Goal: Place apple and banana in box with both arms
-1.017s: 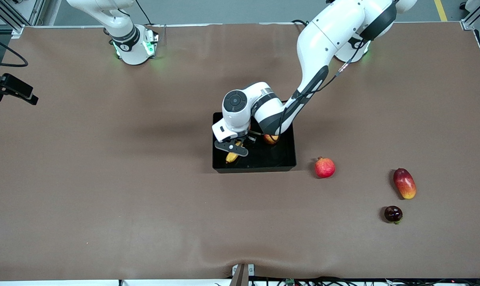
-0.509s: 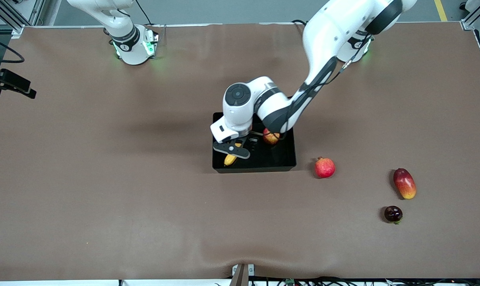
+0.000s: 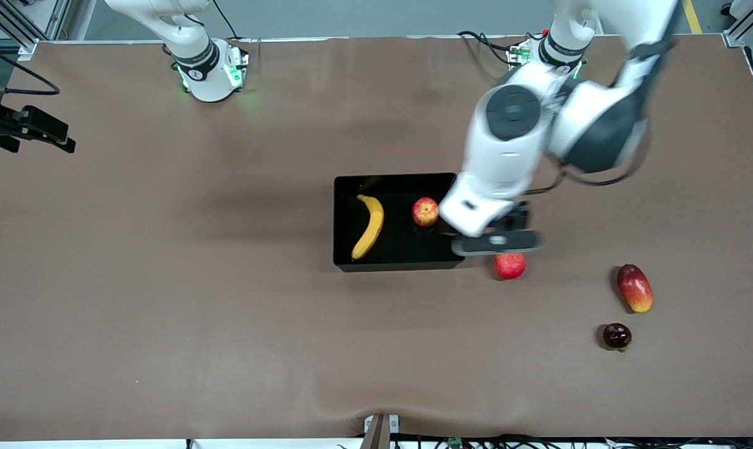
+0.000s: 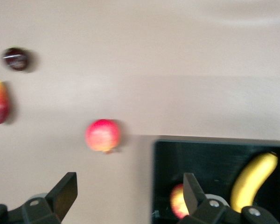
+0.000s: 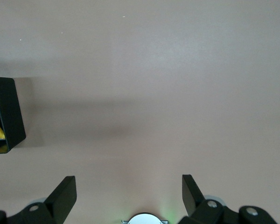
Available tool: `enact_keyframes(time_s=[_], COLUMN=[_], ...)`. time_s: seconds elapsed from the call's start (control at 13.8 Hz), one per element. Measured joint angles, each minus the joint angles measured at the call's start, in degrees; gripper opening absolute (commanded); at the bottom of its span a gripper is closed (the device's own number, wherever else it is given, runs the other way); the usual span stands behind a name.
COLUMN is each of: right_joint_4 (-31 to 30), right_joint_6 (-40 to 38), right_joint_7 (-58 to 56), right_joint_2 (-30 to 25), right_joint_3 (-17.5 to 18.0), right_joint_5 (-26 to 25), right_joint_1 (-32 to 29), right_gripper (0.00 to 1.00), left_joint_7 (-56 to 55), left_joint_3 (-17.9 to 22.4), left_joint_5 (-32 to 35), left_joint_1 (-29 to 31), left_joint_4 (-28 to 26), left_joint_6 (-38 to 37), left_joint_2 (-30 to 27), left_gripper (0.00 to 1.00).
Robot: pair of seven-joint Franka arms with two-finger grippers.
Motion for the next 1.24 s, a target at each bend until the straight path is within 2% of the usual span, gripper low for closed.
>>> enact_keyframes(time_s=[0.44,0.65,0.87,1.09,1.24], right_joint_4=[0.1,0.3,0.3,0.4,0.4], right_joint_6=[0.0,0.1,0.8,0.9,0.8], right_joint_7=[0.0,0.0,0.0,0.0,0.0], right_joint_2=[0.0,0.0,0.0,0.0,0.0], right_joint_3=[-0.1,-0.1,-0.1,0.0,0.0], right_joint_5=[-0.2,-0.2,-0.9,-2.0,-2.4], right_joint_1=[0.3,0.3,0.3,0.7,0.8], right_gripper=[1.0,1.0,1.0,1.0,1.0], left_joint_7=[14.6,19.5,21.0,23.4,24.7], left_joint_3=[0.0,0.2,2.5,8.9,12.8], left_joint_5=[-8.1,-12.1,-12.9,-13.6,-13.7], left_joint_1=[13.8,18.5,18.0,14.0,11.8], left_joint_4=[-1.1,-6.5,-14.6,-21.1,-23.6], left_joint_6=[-10.6,-11.6,-11.6,-11.6,-11.6], left_joint_2=[-9.9,-16.7,-24.4,-31.0,-33.9], left_gripper=[1.0,1.0,1.0,1.0,1.0])
